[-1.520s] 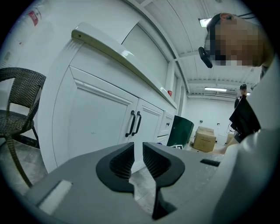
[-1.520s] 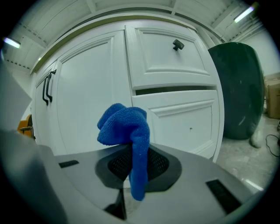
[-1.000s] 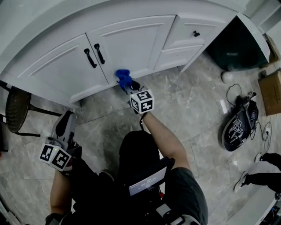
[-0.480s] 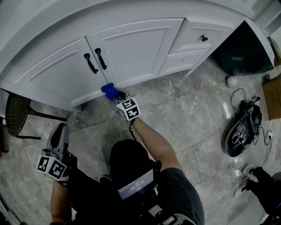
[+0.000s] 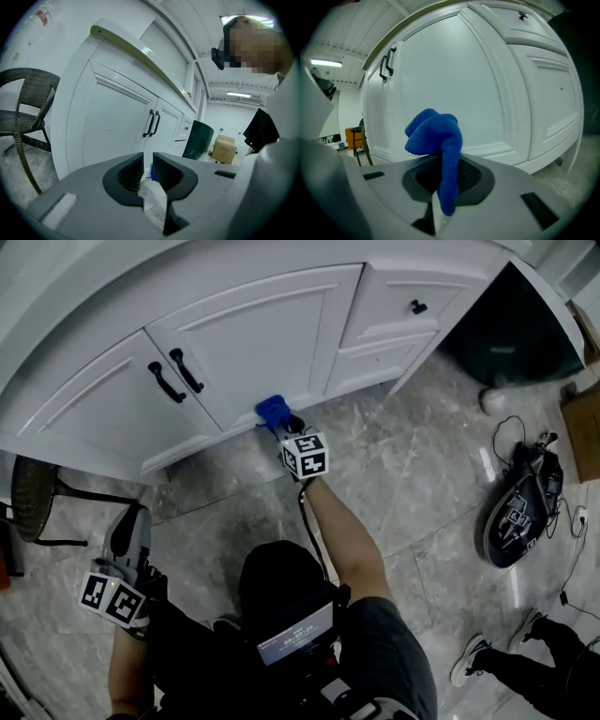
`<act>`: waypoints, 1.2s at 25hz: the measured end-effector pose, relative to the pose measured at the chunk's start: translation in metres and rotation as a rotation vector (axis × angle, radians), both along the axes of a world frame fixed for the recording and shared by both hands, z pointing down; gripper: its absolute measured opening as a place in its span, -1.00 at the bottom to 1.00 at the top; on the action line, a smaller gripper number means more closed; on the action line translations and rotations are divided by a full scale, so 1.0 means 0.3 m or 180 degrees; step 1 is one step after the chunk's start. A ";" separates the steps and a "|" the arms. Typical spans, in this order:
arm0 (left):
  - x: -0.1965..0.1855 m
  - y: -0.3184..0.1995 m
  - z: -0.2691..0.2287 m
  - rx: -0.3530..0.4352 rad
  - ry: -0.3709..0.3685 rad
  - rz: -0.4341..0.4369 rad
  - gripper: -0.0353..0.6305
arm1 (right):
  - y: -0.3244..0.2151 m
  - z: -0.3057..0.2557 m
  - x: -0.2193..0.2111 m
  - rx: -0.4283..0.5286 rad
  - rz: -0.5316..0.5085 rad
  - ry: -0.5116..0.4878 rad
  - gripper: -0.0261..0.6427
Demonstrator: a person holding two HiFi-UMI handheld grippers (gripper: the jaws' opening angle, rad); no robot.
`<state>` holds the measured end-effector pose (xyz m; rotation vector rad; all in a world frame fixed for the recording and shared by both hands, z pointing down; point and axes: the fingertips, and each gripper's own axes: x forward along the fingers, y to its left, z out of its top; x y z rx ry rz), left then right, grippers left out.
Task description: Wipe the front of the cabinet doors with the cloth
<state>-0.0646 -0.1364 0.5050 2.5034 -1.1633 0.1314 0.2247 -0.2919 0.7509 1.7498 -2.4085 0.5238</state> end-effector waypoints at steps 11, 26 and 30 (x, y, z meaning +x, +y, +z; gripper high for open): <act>0.017 0.012 -0.032 0.0061 -0.0052 -0.0002 -0.71 | 0.042 0.042 0.505 -0.0326 0.0981 0.0035 -0.77; -0.037 -0.031 -0.150 0.0231 0.0345 -0.0013 -0.71 | 0.227 -0.348 0.322 -0.0343 0.0600 -0.0225 -0.77; -0.121 -0.043 -0.174 0.0335 0.0314 -0.0087 -0.71 | 0.287 -0.552 0.128 -0.0277 0.0095 -0.0110 -0.77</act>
